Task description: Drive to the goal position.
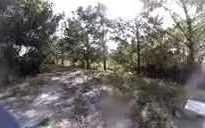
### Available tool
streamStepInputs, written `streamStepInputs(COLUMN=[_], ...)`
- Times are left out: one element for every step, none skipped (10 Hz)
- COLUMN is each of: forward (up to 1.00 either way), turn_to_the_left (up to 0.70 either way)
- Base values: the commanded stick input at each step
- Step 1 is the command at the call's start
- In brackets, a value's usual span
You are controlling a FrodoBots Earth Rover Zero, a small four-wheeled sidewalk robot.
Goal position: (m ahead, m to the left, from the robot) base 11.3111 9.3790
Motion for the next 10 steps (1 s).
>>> streamStepInputs(forward=[0.70, 0.70, 0.70, 0.70, 0.70, 0.70, 0.70, 0.70, 0.70, 0.70], turn_to_the_left=[0.35, 0.35, 0.35, 0.35, 0.35, 0.35, 0.35, 0.35, 0.35, 0.35])
